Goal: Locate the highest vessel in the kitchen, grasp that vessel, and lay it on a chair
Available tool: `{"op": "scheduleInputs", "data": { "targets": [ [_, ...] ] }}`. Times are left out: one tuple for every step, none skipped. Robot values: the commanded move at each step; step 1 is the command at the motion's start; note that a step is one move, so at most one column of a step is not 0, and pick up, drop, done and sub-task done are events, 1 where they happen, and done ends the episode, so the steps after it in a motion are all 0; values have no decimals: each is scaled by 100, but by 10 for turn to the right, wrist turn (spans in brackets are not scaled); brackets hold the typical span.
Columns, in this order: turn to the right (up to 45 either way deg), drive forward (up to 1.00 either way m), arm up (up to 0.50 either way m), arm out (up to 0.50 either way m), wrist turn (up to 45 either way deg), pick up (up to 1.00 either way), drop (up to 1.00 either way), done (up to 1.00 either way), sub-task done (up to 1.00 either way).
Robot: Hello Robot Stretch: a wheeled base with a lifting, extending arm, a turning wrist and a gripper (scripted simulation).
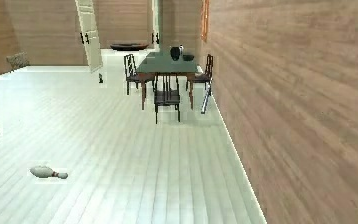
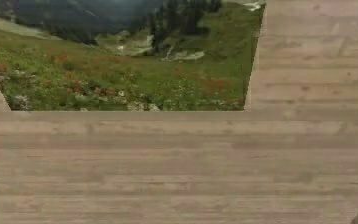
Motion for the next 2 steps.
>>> {"op": "scheduleInputs", "data": {
  "targets": [
    [-210, 0, 0, 0, 0, 0, 0, 0, 0],
    [0, 100, 0, 0, 0, 0, 0, 0, 0]
  ]
}}
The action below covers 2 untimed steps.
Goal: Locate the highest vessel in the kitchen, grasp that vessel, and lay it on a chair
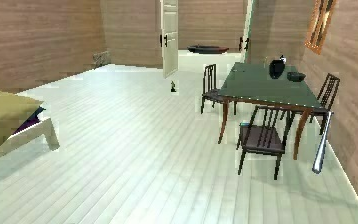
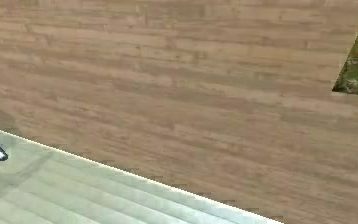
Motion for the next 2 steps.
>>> {"op": "scheduleInputs", "data": {
  "targets": [
    [0, 100, 0, 0, 0, 0, 0, 0, 0],
    [0, 100, 0, 0, 0, 0, 0, 0, 0]
  ]
}}
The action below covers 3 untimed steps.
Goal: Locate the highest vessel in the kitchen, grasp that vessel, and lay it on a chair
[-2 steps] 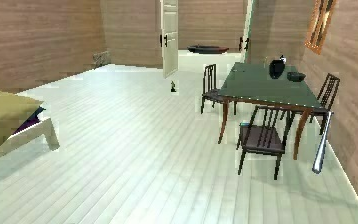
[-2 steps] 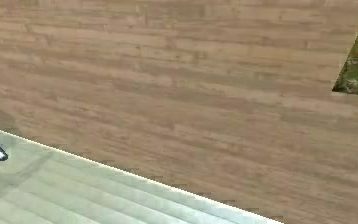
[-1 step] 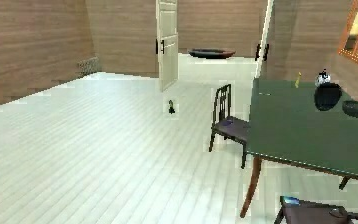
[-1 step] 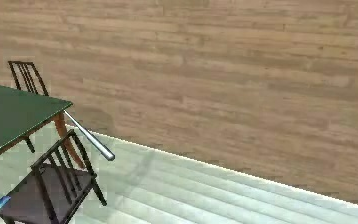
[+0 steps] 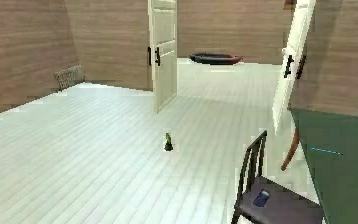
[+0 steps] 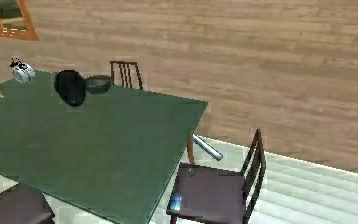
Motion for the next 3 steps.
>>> {"op": "scheduleInputs", "data": {
  "targets": [
    [0, 85, 0, 0, 0, 0, 0, 0, 0],
    [-450, 0, 0, 0, 0, 0, 0, 0, 0],
    [-30, 0, 0, 0, 0, 0, 0, 0, 0]
  ]
}}
